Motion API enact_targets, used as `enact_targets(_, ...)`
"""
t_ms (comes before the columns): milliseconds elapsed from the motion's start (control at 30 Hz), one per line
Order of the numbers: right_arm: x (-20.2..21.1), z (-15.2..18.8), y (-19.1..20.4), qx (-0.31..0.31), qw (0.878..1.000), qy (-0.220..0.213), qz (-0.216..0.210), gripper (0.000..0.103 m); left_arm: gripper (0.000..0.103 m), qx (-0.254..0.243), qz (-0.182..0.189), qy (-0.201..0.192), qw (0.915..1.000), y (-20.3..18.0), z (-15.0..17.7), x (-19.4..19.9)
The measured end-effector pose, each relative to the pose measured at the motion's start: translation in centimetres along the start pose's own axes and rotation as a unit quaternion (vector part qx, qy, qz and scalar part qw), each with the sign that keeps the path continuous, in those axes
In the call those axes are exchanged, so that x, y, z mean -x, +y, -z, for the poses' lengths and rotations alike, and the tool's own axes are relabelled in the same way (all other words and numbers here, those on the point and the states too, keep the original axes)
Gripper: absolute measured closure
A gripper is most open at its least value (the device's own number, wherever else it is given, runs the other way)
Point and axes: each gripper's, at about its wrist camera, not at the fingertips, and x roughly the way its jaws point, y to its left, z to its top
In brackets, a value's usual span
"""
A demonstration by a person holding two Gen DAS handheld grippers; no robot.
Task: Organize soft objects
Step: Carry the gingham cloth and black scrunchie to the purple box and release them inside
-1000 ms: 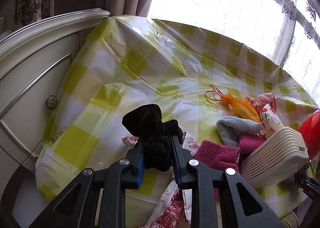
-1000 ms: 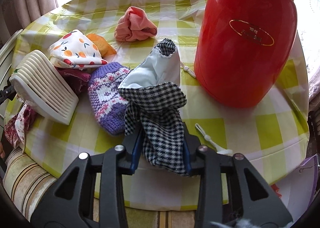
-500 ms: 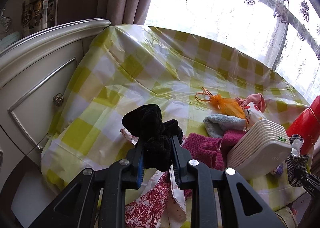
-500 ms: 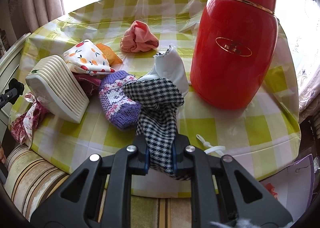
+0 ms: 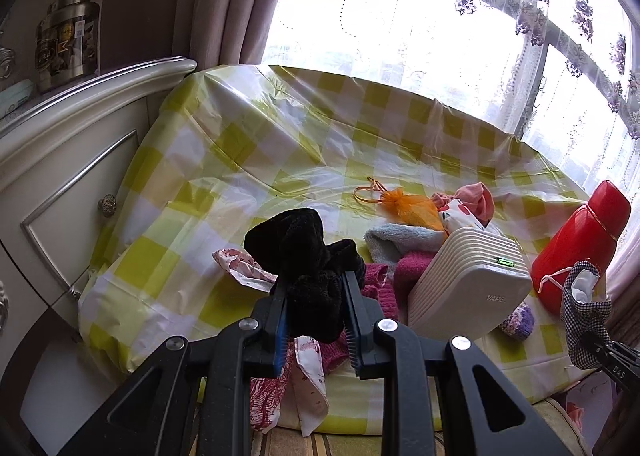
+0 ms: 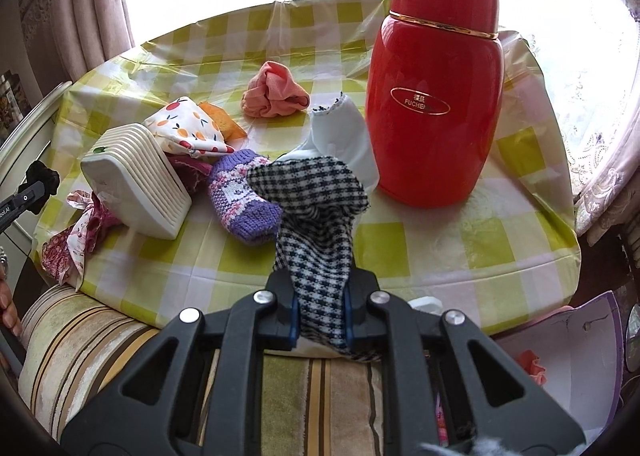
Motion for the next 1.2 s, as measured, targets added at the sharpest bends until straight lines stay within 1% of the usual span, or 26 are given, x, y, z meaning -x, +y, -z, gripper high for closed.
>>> enact_targets(167, 1.1, 0.6, -0.6, -0.003, 1.0, 0.002, 0.005, 0.084, 0.079, -0.006, 0.019, 0.001, 0.9998, -1.3, 0.4, 1.0)
enact_targets(367, 2.6, 1.5, -1.6, -0.01, 1.0, 0.002, 0.007, 0.084, 0.079, -0.028, 0.048, 0.006, 0.9985, -3.8, 1.2, 2.3)
enact_targets(667, 4.8, 3.2, -3.8, -0.028, 1.0, 0.002, 0.011, 0.084, 0.079, -0.054, 0.102, 0.021, 0.993, -8.1, 2.5, 4.0)
enact_targets(900, 6.8, 4.8, -6.2, -0.047, 0.999, 0.001, 0.022, 0.084, 0.079, -0.087, 0.154, 0.043, 0.9833, -12.5, 4.2, 5.2)
enact_targets(1100, 8.8, 6.1, -8.7, -0.064, 0.997, -0.005, 0.037, 0.084, 0.079, -0.105, 0.197, 0.068, 0.9724, -15.9, 5.7, 6.4)
enact_targets(1200, 9.6, 7.0, -10.1, -0.072, 0.996, -0.005, 0.046, 0.084, 0.079, -0.121, 0.216, 0.077, 0.9657, -17.8, 6.5, 7.2)
